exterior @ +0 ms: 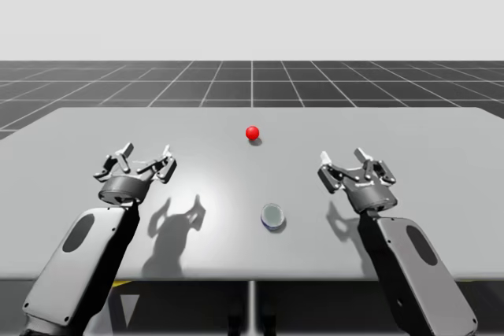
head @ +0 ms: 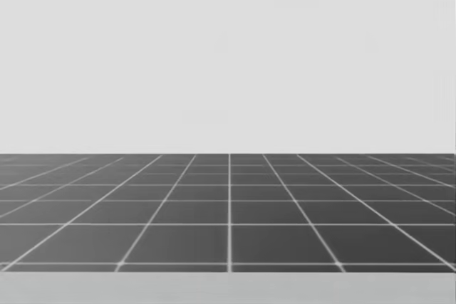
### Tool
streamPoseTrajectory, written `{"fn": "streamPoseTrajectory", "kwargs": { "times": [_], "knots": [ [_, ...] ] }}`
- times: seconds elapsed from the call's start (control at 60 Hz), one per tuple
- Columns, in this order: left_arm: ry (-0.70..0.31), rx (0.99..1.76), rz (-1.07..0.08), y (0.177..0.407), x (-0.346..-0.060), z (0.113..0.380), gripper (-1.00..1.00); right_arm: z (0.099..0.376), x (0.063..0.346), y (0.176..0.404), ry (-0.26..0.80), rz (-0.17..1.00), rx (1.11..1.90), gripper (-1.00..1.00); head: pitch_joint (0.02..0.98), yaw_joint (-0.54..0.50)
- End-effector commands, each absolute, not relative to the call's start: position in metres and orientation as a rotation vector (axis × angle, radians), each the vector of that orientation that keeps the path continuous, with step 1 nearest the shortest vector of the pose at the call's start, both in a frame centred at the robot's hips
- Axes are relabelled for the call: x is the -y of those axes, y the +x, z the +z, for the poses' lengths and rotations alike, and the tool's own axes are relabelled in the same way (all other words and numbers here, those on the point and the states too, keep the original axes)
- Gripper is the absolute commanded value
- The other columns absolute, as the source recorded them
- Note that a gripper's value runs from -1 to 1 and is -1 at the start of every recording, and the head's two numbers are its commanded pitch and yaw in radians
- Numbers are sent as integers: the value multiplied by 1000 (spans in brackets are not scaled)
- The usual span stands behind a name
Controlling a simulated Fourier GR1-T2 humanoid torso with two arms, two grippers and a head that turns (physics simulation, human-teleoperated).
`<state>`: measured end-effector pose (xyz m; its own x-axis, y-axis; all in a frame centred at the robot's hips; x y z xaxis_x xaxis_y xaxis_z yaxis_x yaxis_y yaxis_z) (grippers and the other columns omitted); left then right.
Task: Watch the red light. When it turns green, pick up the object.
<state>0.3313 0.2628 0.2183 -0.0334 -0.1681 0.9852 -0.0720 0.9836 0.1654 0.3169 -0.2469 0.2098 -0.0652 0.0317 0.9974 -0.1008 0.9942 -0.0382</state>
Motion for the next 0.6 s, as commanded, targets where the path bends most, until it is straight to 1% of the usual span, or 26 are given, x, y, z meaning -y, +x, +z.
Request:
{"fn": "streamPoseTrajectory", "kwargs": {
  "times": [0.017, 0.033, 0.067, 0.1, 0.183, 0.45, 0.6],
  "knots": [
    [209, 1571, -88, 338, -268, 206, -1000, 197, 248, 320, 38, 95, 1604, -1000, 88, 4],
    [209, 1572, -88, 338, -269, 206, -1000, 196, 248, 320, 58, 94, 1597, -1000, 88, 4],
    [210, 1572, -89, 339, -269, 206, -1000, 198, 248, 320, 48, 107, 1607, -1000, 92, 4],
    [210, 1572, -89, 339, -269, 206, -1000, 199, 249, 320, 61, 107, 1605, -1000, 94, 4],
    [211, 1574, -91, 339, -268, 206, -1000, 200, 250, 321, 49, 116, 1596, -1000, 105, 5],
    [218, 1576, -95, 339, -268, 205, -1000, 201, 250, 321, 14, 97, 1601, -1000, 255, 15],
    [219, 1577, -100, 340, -269, 205, -1000, 201, 249, 322, 11, 98, 1600, -1000, 373, 14]
  ]
}}
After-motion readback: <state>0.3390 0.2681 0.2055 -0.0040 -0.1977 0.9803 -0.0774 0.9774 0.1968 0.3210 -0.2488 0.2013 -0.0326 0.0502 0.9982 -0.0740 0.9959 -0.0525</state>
